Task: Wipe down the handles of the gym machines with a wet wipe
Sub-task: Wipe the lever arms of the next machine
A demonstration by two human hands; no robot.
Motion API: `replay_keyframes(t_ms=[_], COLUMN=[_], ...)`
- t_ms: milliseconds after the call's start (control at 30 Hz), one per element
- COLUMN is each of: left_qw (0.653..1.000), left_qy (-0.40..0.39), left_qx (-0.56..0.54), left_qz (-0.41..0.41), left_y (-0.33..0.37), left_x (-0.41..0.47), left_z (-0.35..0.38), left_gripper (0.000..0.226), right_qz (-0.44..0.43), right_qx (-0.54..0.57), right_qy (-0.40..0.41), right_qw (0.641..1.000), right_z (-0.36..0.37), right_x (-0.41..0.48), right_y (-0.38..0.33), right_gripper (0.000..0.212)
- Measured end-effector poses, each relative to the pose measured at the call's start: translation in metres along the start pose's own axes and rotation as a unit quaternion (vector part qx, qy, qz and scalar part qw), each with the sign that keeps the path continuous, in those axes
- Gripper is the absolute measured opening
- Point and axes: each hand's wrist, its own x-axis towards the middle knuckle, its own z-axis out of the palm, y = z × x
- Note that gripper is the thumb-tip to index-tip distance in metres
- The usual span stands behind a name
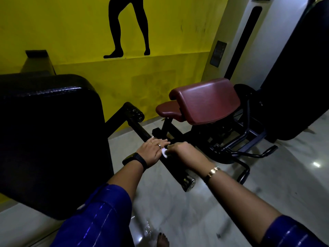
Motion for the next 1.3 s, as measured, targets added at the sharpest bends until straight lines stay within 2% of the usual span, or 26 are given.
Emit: replay_keyframes(t_ms=[67, 167, 300, 400, 467, 567, 600, 667, 733, 800, 867, 933, 967, 1000, 1067, 1133, 1200, 1267, 1300], left_qw=[1.0, 1.0, 1.0, 1.0, 1.0, 0.999, 0.999, 0.999, 0.998, 0.998, 0.998, 0.997, 0.997, 0.997, 0.998, 0.998, 0.997, 0.997, 0.997], left_qy=[-0.006, -0.01, -0.009, -0.008, -0.009, -0.015, -0.019, -0.023, -0.025, -0.024, -0.025, -0.028, -0.027, -0.024, -0.024, -0.023, -0.023, -0.024, -0.025], left_qx=[0.009, 0.009, 0.019, 0.015, 0.02, 0.035, 0.039, 0.042, 0.043, 0.047, 0.052, 0.058, 0.057, 0.054, 0.046, 0.044, 0.05, 0.052, 0.05], left_qz=[-0.001, -0.014, -0.011, -0.016, -0.018, -0.014, -0.014, -0.021, -0.027, -0.034, -0.039, -0.039, -0.041, -0.042, -0.045, -0.046, -0.046, -0.046, -0.045], left_y=[0.0, 0.002, 0.005, 0.006, 0.007, 0.006, 0.007, 0.008, 0.01, 0.012, 0.013, 0.013, 0.013, 0.013, 0.014, 0.015, 0.014, 0.014, 0.013], left_x=[0.0, -0.002, -0.003, -0.003, -0.003, -0.003, -0.003, -0.002, -0.002, -0.002, -0.003, -0.002, -0.003, -0.003, -0.004, -0.005, -0.005, -0.005, -0.005], left_z=[-0.001, -0.002, -0.002, -0.003, -0.003, -0.004, -0.005, -0.007, -0.006, -0.006, -0.006, -0.007, -0.008, -0.008, -0.007, -0.007, -0.007, -0.006, -0.006], left_gripper=[0.082, 0.071, 0.087, 0.084, 0.084, 0.09, 0.086, 0.063, 0.047, 0.046, 0.047, 0.048, 0.048, 0.048, 0.048, 0.048, 0.048, 0.049, 0.049], right_qz=[-0.018, -0.071, -0.121, -0.099, -0.093, -0.157, -0.166, -0.134, -0.099, -0.097, -0.037, 0.074, 0.133, 0.183, 0.222, 0.237, 0.268, 0.294, 0.303], right_qx=[-0.032, -0.113, -0.115, -0.187, -0.189, -0.211, -0.201, -0.149, -0.054, 0.038, 0.168, 0.301, 0.362, 0.412, 0.49, 0.537, 0.591, 0.628, 0.631], right_qy=[-0.023, -0.025, -0.093, -0.057, -0.062, -0.064, -0.072, -0.128, -0.152, -0.107, -0.005, 0.109, 0.132, 0.123, 0.055, -0.013, -0.051, -0.083, -0.095], right_qw=[0.999, 0.991, 0.982, 0.976, 0.976, 0.963, 0.963, 0.971, 0.982, 0.989, 0.985, 0.944, 0.913, 0.884, 0.841, 0.809, 0.759, 0.716, 0.707], right_z=[0.021, 0.037, 0.023, 0.017, 0.025, 0.037, 0.038, 0.035, 0.028, 0.018, 0.011, 0.012, 0.015, 0.019, 0.028, 0.033, 0.035, 0.035, 0.035], right_x=[-0.001, -0.013, -0.026, -0.018, -0.013, -0.014, -0.017, -0.02, -0.019, -0.017, -0.013, -0.01, -0.008, -0.007, -0.006, -0.008, -0.01, -0.013, -0.015], right_y=[-0.009, -0.005, 0.004, -0.007, -0.019, -0.022, -0.021, -0.016, -0.009, 0.001, 0.006, 0.012, 0.013, 0.012, 0.008, 0.005, 0.009, 0.016, 0.019], right_gripper=[0.032, 0.037, 0.034, 0.026, 0.016, 0.016, 0.017, 0.023, 0.02, 0.016, 0.023, 0.034, 0.033, 0.029, 0.028, 0.04, 0.051, 0.045, 0.039])
